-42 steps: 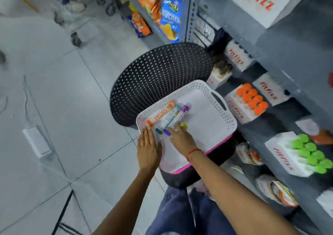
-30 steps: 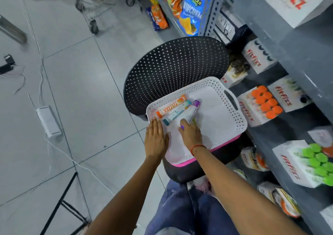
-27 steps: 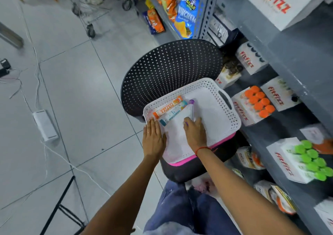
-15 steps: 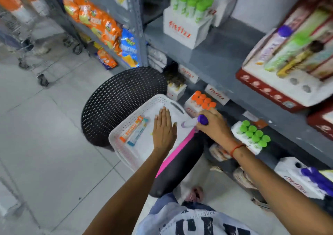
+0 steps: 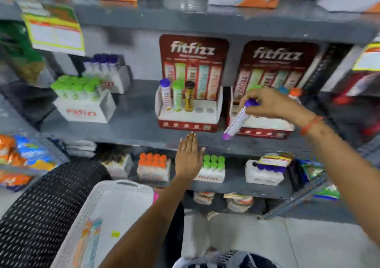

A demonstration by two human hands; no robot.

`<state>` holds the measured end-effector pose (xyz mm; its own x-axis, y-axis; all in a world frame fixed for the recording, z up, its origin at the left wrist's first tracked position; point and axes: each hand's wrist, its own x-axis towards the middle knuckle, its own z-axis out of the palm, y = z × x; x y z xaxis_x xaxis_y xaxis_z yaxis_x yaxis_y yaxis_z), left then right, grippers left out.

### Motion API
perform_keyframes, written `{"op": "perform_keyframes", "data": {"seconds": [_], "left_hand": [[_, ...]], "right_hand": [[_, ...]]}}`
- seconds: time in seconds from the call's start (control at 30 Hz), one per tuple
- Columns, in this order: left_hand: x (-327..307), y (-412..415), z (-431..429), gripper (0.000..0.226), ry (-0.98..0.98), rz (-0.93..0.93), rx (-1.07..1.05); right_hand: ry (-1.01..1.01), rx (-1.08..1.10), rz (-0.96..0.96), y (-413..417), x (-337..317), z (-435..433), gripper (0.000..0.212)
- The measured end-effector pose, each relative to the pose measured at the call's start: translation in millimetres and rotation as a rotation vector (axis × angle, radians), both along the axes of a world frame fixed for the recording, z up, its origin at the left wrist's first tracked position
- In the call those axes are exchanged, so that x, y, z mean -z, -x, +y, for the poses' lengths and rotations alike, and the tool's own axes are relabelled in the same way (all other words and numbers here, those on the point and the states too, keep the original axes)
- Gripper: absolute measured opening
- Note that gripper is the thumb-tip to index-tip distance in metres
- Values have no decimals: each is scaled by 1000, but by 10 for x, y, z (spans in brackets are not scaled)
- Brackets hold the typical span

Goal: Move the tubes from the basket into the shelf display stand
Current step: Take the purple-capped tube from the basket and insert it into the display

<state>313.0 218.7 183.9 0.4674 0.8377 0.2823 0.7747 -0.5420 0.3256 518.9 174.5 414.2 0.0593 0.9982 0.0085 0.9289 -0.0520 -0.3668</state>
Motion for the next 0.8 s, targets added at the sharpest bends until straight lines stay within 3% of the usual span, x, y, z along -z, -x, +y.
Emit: {"op": "perform_keyframes", "data": {"seconds": [0.27, 0.53, 0.8], "left_hand": [[168, 49, 211, 59, 42, 111, -50], [209, 195, 253, 62, 44, 202, -74], [206, 204, 250, 65, 57, 239, -71]], "right_hand": [[-102, 148, -75, -238, -220, 437, 16], [-32, 266, -122, -306, -101, 664, 48], [-40, 223, -139, -336, -93, 686, 26]]}}
